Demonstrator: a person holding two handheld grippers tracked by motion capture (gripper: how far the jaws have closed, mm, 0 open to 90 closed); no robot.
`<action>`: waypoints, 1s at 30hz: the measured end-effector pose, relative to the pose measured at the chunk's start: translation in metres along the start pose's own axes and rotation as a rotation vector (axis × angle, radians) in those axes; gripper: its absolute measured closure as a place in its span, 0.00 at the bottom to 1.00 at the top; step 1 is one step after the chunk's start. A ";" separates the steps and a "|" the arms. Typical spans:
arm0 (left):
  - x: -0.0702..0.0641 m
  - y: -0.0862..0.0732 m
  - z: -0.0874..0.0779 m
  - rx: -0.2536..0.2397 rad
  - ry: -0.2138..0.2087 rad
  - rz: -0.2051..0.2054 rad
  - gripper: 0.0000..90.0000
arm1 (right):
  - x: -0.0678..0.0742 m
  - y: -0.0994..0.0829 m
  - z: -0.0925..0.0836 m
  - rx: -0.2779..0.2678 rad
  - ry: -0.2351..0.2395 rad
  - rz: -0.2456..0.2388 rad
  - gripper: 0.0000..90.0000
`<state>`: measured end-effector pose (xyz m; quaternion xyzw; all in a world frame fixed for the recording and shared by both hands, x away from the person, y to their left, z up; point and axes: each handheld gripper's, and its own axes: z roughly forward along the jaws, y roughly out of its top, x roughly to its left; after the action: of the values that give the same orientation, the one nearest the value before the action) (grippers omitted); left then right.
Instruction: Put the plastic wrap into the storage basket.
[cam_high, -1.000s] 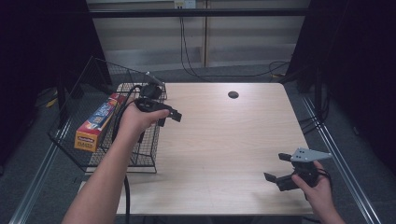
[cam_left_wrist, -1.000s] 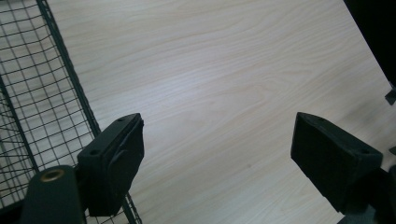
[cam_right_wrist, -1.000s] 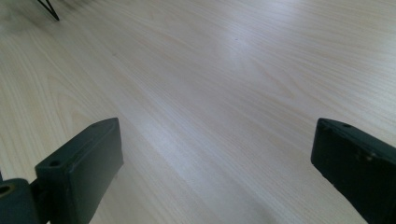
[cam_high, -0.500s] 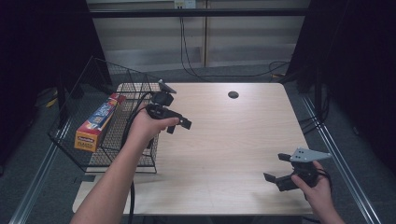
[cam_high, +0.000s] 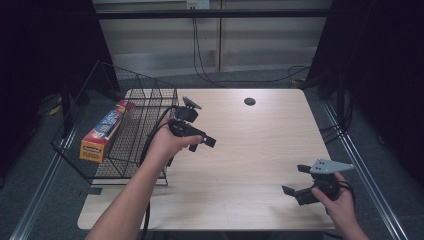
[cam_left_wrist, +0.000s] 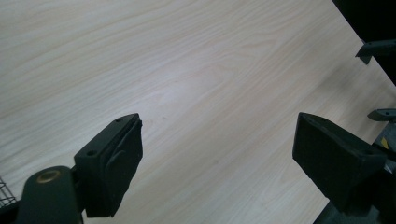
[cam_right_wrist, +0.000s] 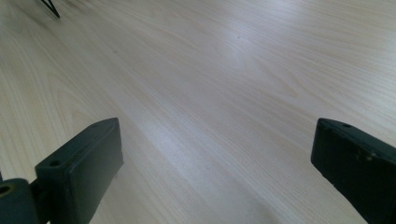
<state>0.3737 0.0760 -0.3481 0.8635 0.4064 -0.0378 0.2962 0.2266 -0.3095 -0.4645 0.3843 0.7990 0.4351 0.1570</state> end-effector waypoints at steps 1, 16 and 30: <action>-0.001 0.000 0.001 0.003 -0.001 0.012 0.18 | 0.000 0.000 0.000 -0.001 -0.002 0.000 0.02; -0.011 -0.012 0.028 0.011 -0.045 0.059 0.17 | 0.000 0.000 0.000 0.000 -0.002 0.001 0.02; -0.020 -0.023 0.051 -0.006 -0.070 0.063 0.16 | 0.000 -0.001 0.000 -0.001 -0.006 -0.004 0.02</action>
<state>0.3526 0.0457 -0.3945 0.8730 0.3688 -0.0573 0.3139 0.2263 -0.3092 -0.4651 0.3841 0.7989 0.4341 0.1606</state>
